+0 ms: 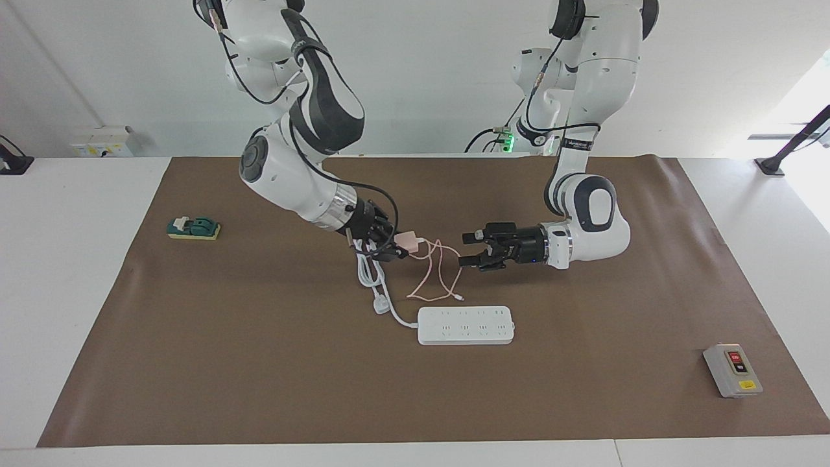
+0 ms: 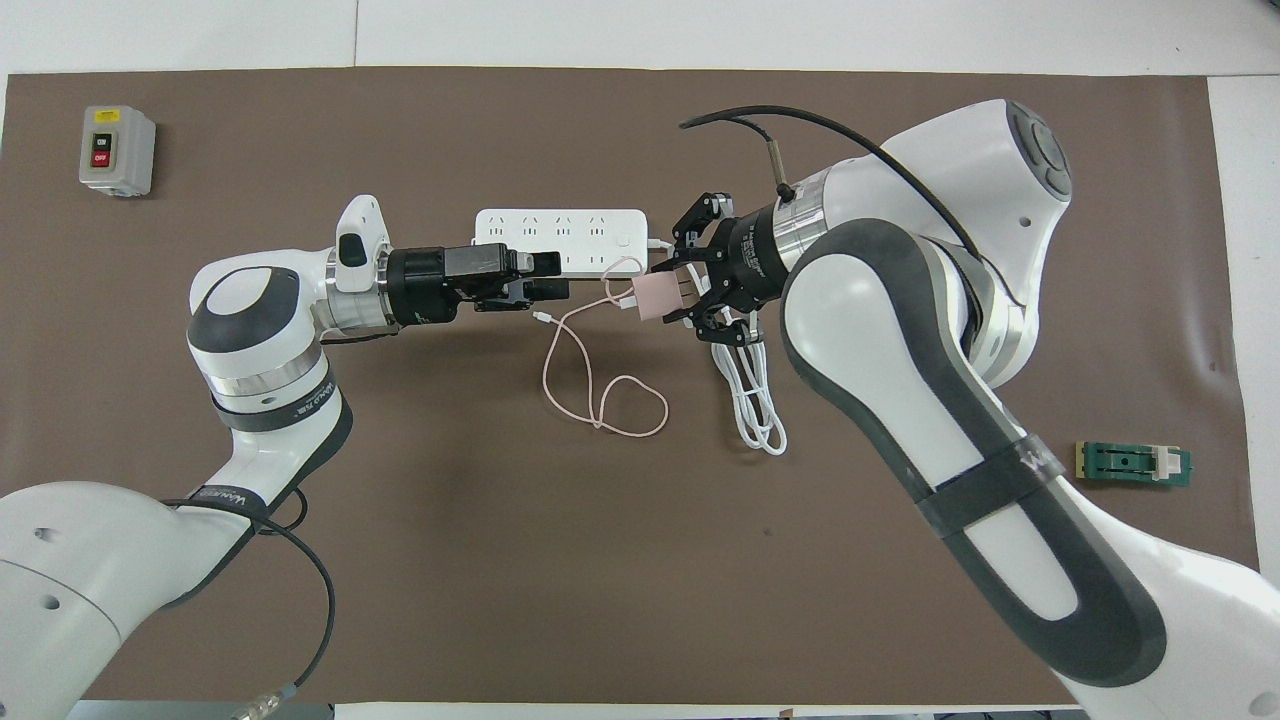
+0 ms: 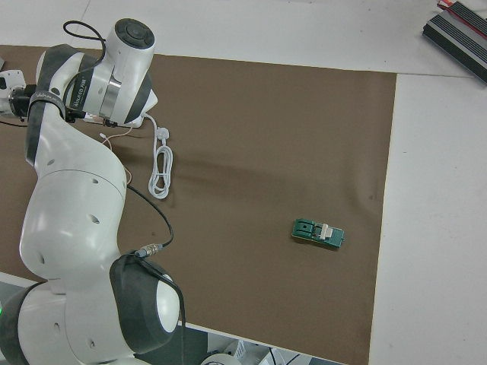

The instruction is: Plug charger into power strip

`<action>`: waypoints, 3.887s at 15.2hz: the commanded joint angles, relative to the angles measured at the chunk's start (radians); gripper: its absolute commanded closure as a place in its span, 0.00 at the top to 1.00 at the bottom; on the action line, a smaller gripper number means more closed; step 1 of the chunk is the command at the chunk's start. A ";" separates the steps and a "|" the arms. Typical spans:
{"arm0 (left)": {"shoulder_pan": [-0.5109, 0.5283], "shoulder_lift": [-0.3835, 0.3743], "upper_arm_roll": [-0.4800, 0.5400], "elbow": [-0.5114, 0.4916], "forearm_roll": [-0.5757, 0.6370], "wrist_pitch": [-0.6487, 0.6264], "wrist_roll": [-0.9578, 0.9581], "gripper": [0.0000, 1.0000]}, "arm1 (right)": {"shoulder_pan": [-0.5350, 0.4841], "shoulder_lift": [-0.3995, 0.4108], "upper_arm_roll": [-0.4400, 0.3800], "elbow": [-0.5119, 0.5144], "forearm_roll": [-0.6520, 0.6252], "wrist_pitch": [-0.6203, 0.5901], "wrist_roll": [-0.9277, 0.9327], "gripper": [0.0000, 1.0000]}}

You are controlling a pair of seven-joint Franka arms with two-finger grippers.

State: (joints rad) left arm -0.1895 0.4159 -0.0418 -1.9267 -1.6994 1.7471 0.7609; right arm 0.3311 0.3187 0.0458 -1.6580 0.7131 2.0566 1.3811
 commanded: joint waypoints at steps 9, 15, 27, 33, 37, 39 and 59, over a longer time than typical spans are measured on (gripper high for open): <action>-0.025 0.014 0.016 -0.003 -0.019 -0.004 0.017 1.00 | 0.095 0.143 -0.006 0.145 0.034 0.083 0.124 0.00; -0.021 -0.016 0.016 -0.031 -0.017 -0.008 0.017 1.00 | 0.094 0.178 -0.006 0.193 0.016 0.076 0.124 0.00; -0.021 -0.006 0.016 -0.032 -0.017 -0.001 0.030 0.29 | 0.092 0.178 -0.006 0.193 0.012 0.073 0.124 0.00; -0.018 -0.012 0.019 -0.032 -0.017 0.002 0.052 0.00 | 0.086 0.178 -0.006 0.193 0.019 0.076 0.130 0.00; -0.019 -0.023 0.022 -0.032 -0.014 0.018 0.052 0.00 | 0.075 0.174 -0.017 0.193 0.013 0.083 0.246 1.00; -0.021 -0.040 0.022 -0.020 0.032 0.093 0.045 0.00 | 0.039 0.163 -0.020 0.193 0.014 0.066 0.250 1.00; 0.060 -0.207 0.220 0.480 1.310 -0.297 -0.644 0.00 | -0.282 -0.104 -0.026 0.184 -0.555 -0.478 -0.725 1.00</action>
State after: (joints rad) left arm -0.1630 0.1837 0.1768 -1.5351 -0.4639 1.5343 0.1335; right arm 0.0835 0.2475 0.0108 -1.4631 0.2127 1.5994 0.8368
